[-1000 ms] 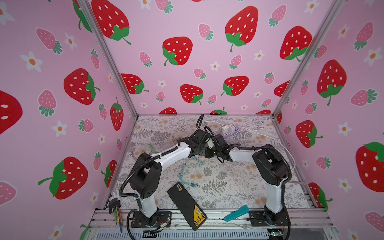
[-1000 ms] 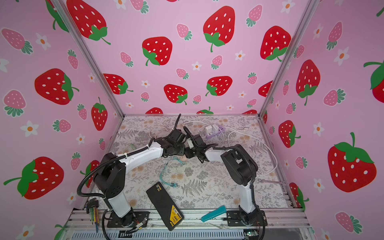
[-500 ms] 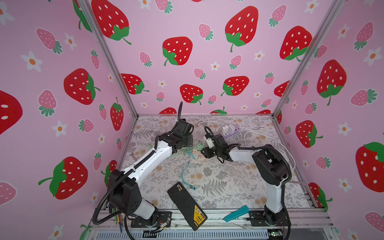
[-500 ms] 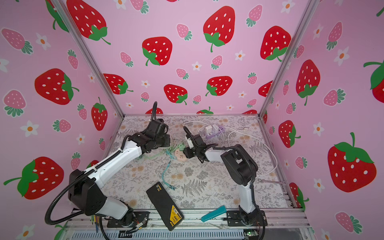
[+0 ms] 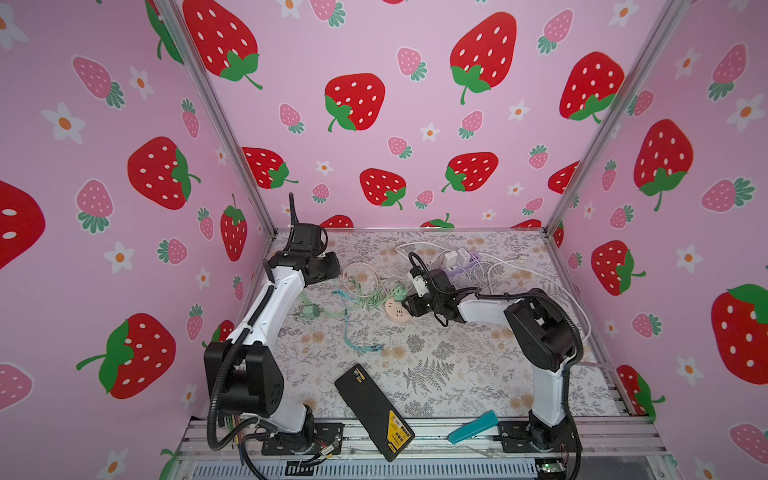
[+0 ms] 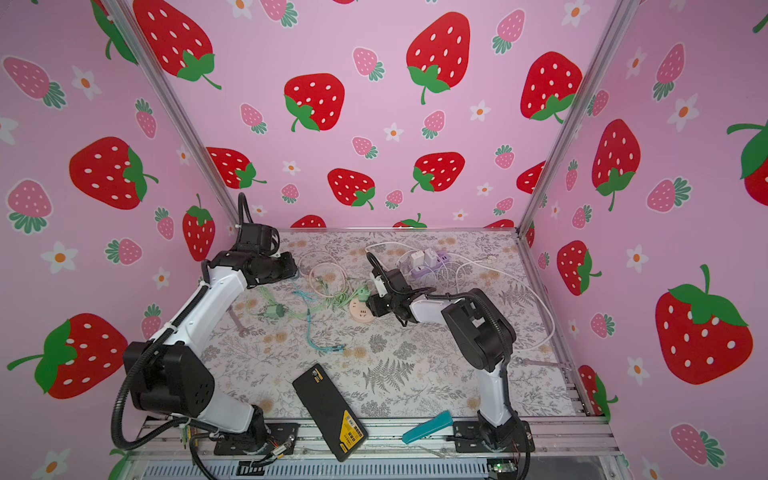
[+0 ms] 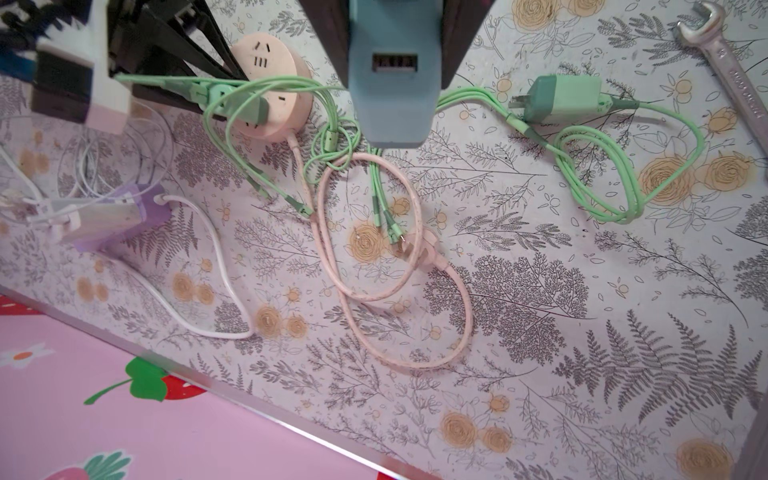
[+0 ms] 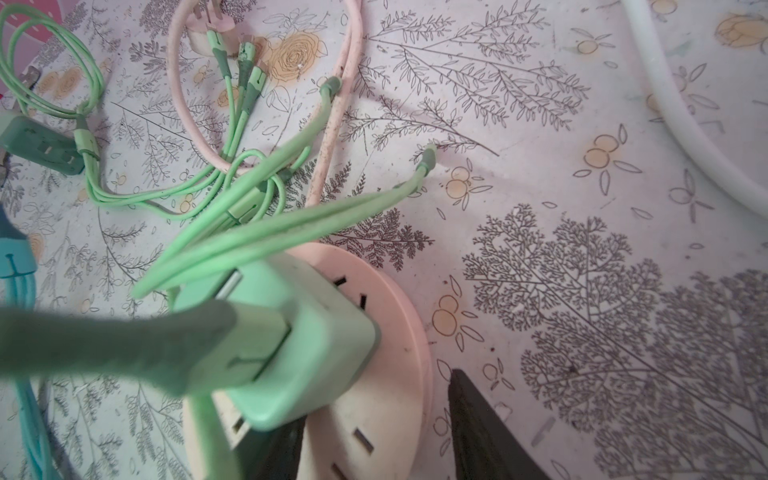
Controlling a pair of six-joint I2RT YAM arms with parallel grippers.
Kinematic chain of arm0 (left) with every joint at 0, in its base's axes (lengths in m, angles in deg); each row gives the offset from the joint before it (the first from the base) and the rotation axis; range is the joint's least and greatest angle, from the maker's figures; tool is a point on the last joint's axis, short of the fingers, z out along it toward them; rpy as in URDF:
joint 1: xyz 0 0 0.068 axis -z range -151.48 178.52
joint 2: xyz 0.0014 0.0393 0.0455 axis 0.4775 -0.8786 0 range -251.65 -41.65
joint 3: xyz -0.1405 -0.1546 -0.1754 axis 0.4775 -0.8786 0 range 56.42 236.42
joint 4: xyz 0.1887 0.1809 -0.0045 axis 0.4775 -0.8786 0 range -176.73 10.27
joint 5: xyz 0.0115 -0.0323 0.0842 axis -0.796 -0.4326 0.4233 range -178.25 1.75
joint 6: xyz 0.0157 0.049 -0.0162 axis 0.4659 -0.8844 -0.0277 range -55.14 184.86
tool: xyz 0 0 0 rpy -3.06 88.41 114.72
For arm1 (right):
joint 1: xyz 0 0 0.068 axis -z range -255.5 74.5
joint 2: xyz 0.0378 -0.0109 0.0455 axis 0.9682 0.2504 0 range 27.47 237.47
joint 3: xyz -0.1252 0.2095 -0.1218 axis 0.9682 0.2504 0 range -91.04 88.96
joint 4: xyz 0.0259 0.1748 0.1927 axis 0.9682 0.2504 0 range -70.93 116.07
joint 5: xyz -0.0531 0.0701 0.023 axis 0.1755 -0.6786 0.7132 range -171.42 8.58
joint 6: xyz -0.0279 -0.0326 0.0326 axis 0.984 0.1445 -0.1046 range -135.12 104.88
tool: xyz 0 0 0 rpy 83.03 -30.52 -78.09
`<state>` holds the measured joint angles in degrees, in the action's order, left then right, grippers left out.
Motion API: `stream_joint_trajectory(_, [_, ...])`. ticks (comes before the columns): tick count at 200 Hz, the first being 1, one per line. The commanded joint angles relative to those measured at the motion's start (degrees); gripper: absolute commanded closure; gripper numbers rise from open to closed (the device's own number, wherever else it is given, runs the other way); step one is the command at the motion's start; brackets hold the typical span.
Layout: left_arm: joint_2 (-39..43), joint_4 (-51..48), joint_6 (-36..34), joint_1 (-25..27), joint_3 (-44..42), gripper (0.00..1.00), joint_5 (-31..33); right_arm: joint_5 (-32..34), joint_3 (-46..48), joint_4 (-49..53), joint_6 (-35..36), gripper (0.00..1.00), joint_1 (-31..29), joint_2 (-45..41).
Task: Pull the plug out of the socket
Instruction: 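Lift the teal charger away from the socket with the left gripper, then lower the teal charger onto the table beside the pink cable, open left gripper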
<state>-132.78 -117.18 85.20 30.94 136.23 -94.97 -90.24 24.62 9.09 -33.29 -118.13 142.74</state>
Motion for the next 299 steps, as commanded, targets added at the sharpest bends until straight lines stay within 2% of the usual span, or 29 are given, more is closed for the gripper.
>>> stream_joint_trajectory(1, [-3.9,1.5,-0.1,-3.0,2.3,0.93,-6.6,11.0,5.4,20.0,2.2,0.45,0.9,8.9])
stream_joint_trajectory(56, [-15.9,2.2,2.0,-7.4,7.7,0.87,-10.2,11.0,5.2,20.1,2.3,0.45,0.8,9.0])
stream_joint_trajectory(126, [-25.4,2.4,3.4,-8.2,12.8,0.84,-11.3,11.7,5.0,20.6,2.1,0.45,0.7,9.2])
stream_joint_trajectory(153, [-27.3,2.2,3.4,-8.9,13.3,0.83,-11.3,11.5,5.1,20.5,2.0,0.45,0.6,9.0])
stream_joint_trajectory(193, [-28.4,2.9,3.7,-9.4,12.5,0.75,-11.2,11.4,5.1,20.5,2.0,0.45,0.6,8.9])
stream_joint_trajectory(221, [-29.0,2.9,3.6,-9.8,12.1,0.73,-11.3,11.4,4.9,20.5,2.0,0.45,0.7,9.1])
stream_joint_trajectory(260, [-28.8,4.2,3.2,-10.3,10.5,0.51,-11.5,11.7,4.9,20.6,2.0,0.46,0.6,9.1])
stream_joint_trajectory(299, [-28.1,4.2,3.0,-10.6,10.0,0.49,-11.5,12.0,4.7,20.6,2.0,0.46,0.6,9.1])
